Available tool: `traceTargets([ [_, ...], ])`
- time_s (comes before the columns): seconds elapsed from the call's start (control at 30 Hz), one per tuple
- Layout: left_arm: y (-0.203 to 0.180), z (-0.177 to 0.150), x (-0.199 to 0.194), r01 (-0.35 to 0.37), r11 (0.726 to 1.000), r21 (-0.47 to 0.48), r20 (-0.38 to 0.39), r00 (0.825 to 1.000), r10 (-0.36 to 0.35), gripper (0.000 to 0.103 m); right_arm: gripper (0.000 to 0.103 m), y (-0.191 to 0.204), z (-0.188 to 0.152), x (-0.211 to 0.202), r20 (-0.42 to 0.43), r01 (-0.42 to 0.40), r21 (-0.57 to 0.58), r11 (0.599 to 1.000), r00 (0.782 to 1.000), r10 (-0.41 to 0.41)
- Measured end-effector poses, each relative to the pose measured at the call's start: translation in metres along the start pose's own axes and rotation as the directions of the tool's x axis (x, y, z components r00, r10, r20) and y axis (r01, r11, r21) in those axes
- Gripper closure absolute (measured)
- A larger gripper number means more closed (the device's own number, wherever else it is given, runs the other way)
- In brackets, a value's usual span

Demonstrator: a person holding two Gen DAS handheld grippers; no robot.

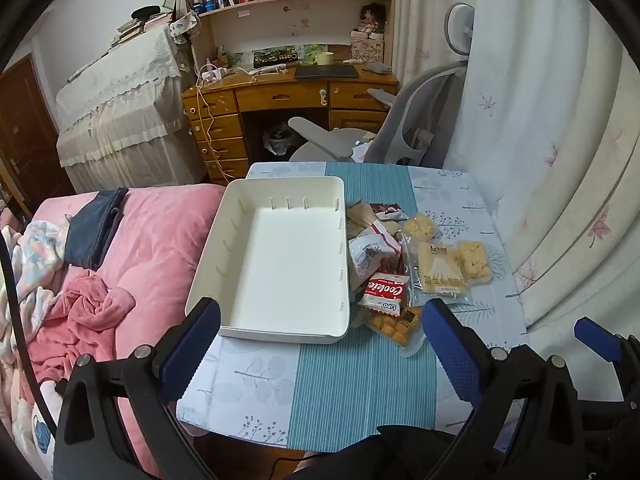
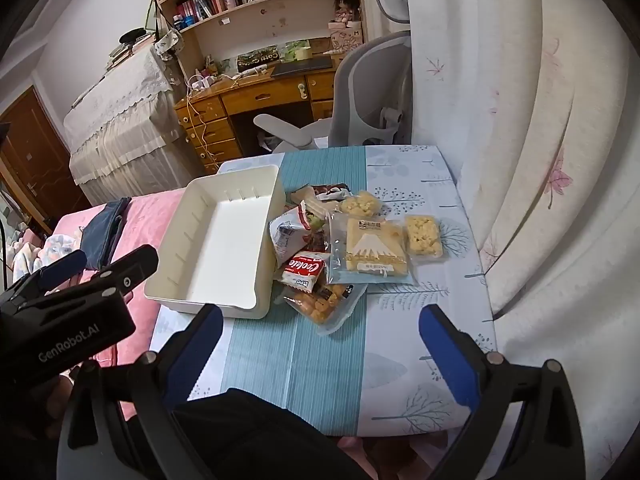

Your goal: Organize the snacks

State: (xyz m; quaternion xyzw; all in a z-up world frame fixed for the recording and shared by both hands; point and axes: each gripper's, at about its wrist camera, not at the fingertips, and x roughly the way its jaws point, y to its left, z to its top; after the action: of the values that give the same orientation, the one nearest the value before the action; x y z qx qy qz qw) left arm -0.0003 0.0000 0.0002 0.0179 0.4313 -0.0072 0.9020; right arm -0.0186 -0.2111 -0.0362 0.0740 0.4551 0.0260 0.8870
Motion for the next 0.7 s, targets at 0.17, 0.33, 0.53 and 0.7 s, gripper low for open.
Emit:
traceTargets([
  [0.17,0.0,0.0,0.0,0.007,1.0,-0.002,-0.005,1.0,-0.007,0.003,0.004,0.001,0.0,0.002,-0.006,0.004,0.002,1.0,1.0,-0.004],
  [0.33,0.0,0.0,0.0,0.01,1.0,-0.002,-0.006,1.0,-0.01,0.003,0.004,0.003,-0.001,0.003,-0.007,0.001,0.003,1.0,1.0,-0.001],
  [0.53,-0.003,0.0,0.003,0.015,1.0,0.001,-0.003,1.0,-0.015,0.003,0.004,0.008,-0.004,0.0,0.0,0.006,0.007,1.0,1.0,-0.006],
  [0.7,-0.003,0.001,0.011,0.021,1.0,0.001,-0.009,1.0,-0.021,0.003,0.004,0.007,-0.002,0.009,0.004,0.007,0.018,1.0,1.0,-0.007],
])
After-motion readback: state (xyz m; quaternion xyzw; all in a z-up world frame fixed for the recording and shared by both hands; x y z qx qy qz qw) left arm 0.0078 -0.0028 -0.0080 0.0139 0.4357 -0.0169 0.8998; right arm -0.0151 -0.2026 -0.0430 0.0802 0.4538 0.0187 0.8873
